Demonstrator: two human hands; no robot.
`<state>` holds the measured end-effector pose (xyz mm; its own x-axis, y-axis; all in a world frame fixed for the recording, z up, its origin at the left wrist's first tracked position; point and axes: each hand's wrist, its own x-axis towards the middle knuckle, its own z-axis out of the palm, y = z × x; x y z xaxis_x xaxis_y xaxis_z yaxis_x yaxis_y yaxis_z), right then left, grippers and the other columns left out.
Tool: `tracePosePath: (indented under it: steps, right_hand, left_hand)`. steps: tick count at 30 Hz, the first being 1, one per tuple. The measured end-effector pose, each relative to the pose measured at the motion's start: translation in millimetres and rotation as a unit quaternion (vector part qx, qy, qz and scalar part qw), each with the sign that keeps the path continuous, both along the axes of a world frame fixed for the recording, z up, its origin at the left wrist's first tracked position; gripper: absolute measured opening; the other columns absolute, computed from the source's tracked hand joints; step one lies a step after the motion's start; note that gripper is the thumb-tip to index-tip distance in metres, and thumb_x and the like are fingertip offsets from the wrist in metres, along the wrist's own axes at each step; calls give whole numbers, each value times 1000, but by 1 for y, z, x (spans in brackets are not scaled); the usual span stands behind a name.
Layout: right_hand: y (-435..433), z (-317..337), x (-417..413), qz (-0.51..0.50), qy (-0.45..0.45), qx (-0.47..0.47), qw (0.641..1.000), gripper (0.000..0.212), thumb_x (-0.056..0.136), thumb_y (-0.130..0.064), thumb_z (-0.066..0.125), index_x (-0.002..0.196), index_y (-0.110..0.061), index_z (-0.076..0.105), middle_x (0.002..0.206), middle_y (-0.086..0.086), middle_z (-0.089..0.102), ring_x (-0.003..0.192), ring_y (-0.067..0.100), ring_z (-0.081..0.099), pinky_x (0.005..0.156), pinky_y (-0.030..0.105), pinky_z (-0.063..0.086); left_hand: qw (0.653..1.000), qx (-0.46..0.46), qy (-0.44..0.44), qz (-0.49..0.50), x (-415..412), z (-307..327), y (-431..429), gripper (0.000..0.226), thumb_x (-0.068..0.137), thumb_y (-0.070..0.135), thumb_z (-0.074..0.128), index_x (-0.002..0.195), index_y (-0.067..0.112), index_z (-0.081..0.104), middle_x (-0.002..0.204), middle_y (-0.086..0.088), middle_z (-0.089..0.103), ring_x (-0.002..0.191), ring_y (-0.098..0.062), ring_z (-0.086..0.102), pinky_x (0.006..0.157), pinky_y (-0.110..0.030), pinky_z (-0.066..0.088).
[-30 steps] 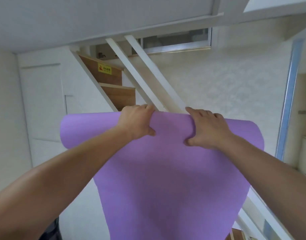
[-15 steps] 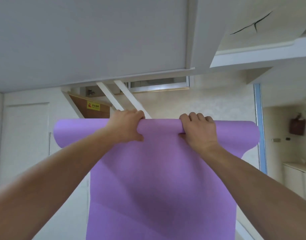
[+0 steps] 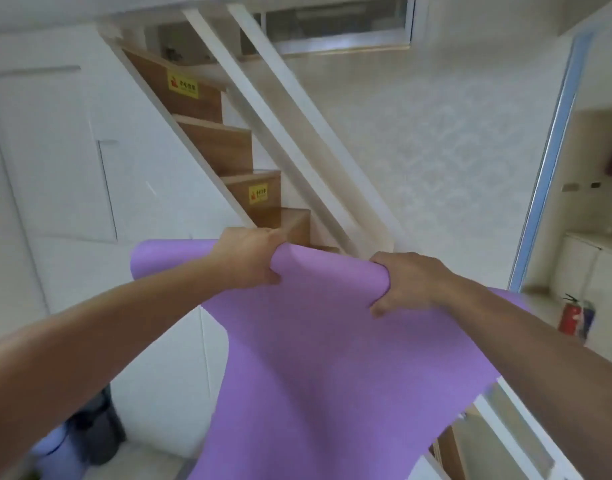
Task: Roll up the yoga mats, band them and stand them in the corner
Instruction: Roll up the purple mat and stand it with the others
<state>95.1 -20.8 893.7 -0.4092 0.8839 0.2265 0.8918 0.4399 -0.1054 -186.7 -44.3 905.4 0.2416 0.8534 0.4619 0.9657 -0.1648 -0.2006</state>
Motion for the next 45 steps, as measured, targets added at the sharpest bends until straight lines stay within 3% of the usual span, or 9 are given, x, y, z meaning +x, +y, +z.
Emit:
tracePosePath:
  steps: [5,8,12,19,24,28,34,40,45]
  right_hand:
    - [-12,-123,-14,-8,-24,-36,999,44,68,-50,74,105,-37,53,87,-9,63,81,17,58,65,31,42]
    - [-25,-180,-21,-5,-45,-48,998,44,73,-50,71,108,-31,54,88,-6,64,83,21,59,70,33,49]
    - [-42,-234,-32,2,-49,-84,995,42,77,-48,68,109,-26,52,88,-8,63,82,19,60,62,31,38]
    - [-47,-268,-51,15,-34,-166,985,54,70,-51,72,112,-29,48,88,-9,62,80,20,60,65,32,39]
    - [-5,-210,-55,3,-36,-65,997,47,81,-38,68,119,-21,47,88,-3,53,83,26,56,66,33,36]
    - [33,-151,-70,-14,-21,52,998,44,82,-35,68,119,-19,50,96,4,64,89,32,63,69,35,44]
    - [78,-74,-94,-26,-36,167,985,42,88,-35,65,122,-17,48,103,3,67,93,32,67,66,34,40]
    - [94,57,-105,-48,-38,341,938,33,92,-27,60,120,-14,47,106,5,64,96,29,65,67,35,35]
    - [105,148,-107,-55,-9,461,885,31,85,-3,55,115,-7,53,94,11,62,83,34,62,63,38,31]
  left_hand:
    - [987,-158,4,2,-14,-107,-14,44,74,49,74,103,22,54,89,4,61,88,-24,59,66,-30,37]
    - [971,-239,8,12,-18,-161,-28,47,72,49,76,105,22,57,90,2,60,84,-24,54,68,-30,35]
    - [950,-312,12,19,-27,-207,-42,45,70,50,77,101,24,57,88,4,58,89,-22,56,70,-30,42]
    - [963,-251,97,29,-43,-224,-43,47,81,50,67,114,21,51,107,-1,67,97,-30,64,72,-33,45]
    - [982,-144,110,56,-44,-174,-15,47,84,48,67,115,16,50,112,-6,67,99,-33,66,66,-34,38]
    - [991,-69,85,70,-50,-110,8,46,81,44,72,109,13,53,102,-13,69,92,-36,66,67,-36,41]
    - [977,2,159,141,-65,-20,37,43,86,53,61,113,21,49,108,2,68,97,-26,67,65,-31,40]
    - [970,132,141,151,-74,98,38,44,89,53,62,115,20,49,108,1,68,97,-28,66,66,-31,40]
    - [957,233,98,140,-80,169,41,37,87,45,63,109,18,51,100,-1,67,90,-32,66,68,-36,50]
